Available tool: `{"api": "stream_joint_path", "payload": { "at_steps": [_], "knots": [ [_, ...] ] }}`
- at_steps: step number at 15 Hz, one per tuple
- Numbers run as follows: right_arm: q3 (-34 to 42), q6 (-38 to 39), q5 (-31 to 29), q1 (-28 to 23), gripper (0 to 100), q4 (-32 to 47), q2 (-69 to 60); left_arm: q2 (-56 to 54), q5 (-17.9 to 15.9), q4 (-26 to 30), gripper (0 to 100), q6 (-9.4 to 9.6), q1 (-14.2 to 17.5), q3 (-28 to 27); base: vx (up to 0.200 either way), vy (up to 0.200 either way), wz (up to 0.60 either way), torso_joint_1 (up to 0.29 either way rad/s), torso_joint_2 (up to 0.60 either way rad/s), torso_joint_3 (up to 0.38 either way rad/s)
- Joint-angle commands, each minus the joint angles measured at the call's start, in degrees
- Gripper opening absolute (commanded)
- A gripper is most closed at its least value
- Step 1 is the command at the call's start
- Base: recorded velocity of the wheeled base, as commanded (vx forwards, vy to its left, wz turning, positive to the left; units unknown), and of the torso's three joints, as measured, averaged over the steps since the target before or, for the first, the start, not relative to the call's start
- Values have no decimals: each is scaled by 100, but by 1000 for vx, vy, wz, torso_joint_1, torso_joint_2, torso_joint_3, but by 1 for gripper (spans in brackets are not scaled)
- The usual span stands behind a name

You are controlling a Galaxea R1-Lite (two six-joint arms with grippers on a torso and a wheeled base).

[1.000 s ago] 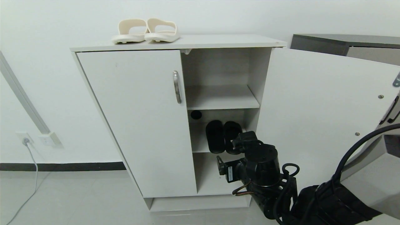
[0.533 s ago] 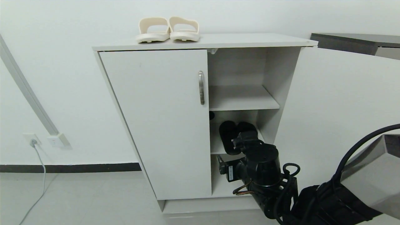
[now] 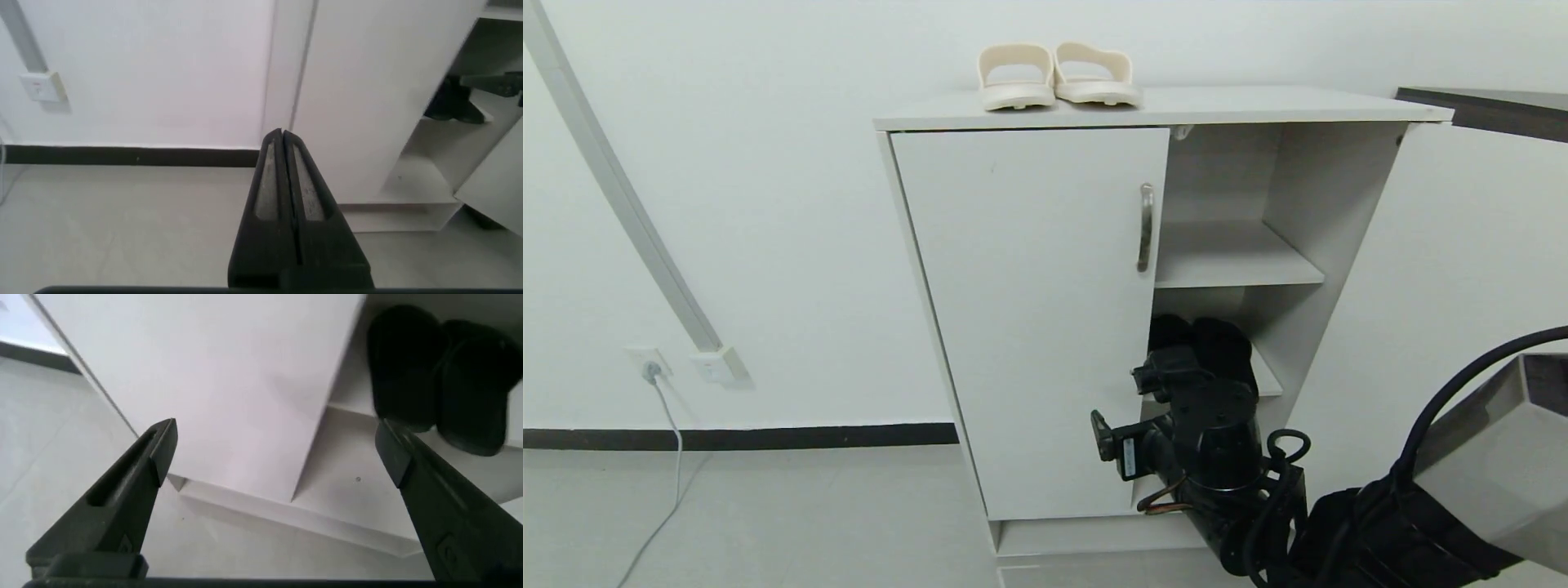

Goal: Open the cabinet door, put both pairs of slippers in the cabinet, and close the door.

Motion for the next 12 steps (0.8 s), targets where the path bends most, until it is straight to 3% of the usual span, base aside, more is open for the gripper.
{"api": "stream_joint_path", "payload": {
  "at_steps": [1, 3, 12],
  "knots": [
    [64, -19, 24, 2, 100, 0, -4, -1, 2, 5, 0, -1, 1, 1, 0, 200, 0, 2, -2, -2],
    [91, -36, 41, -7, 100, 0, 23, -1, 11, 5, 0, -1, 1, 1, 0, 200, 0, 2, 2, -2],
    [152, -89, 112, 46, 100, -184, 58, -1, 20, -4, 0, -19, 1, 1, 0, 0, 67, 0, 0, 0]
  ]
}}
